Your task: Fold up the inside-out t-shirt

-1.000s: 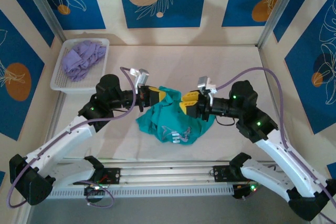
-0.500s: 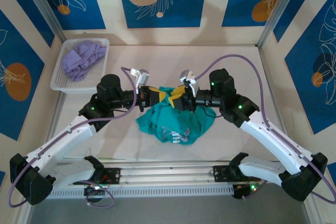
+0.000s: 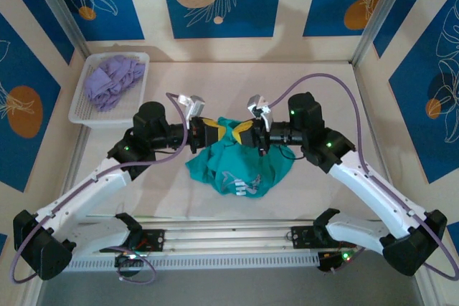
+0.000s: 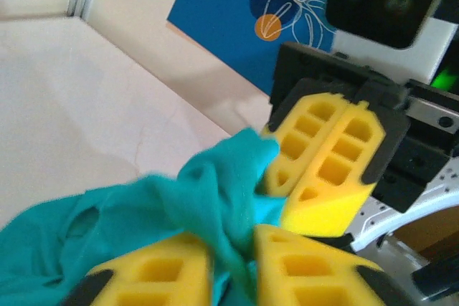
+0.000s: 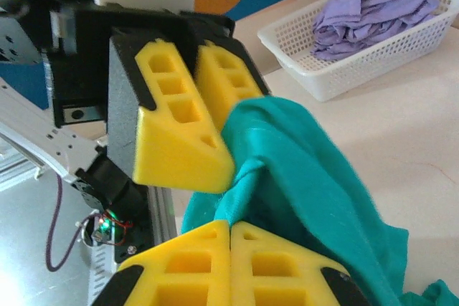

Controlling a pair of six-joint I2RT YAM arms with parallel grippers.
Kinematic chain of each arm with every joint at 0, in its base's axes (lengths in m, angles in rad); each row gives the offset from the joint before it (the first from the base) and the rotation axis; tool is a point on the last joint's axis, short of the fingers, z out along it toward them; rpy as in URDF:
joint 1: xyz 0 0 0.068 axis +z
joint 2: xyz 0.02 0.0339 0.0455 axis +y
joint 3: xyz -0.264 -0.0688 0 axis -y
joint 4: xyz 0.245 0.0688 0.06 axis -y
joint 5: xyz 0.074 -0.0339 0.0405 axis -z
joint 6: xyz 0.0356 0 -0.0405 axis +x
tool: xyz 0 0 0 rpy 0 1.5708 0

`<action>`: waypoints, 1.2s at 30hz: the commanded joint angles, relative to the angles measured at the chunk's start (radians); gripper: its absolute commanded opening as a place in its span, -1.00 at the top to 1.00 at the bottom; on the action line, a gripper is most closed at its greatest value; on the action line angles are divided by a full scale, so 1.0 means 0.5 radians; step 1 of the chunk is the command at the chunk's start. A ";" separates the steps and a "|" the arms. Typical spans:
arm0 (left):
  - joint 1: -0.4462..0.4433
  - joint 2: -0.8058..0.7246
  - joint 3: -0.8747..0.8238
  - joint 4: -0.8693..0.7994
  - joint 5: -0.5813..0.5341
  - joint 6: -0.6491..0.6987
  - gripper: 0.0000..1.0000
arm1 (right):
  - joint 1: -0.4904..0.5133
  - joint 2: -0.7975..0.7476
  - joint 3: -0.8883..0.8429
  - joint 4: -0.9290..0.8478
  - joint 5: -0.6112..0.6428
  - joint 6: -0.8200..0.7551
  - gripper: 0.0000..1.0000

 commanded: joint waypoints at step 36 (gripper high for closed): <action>0.023 0.124 -0.023 -0.383 -0.820 0.191 1.00 | -0.182 -0.291 -0.110 0.206 0.053 0.228 1.00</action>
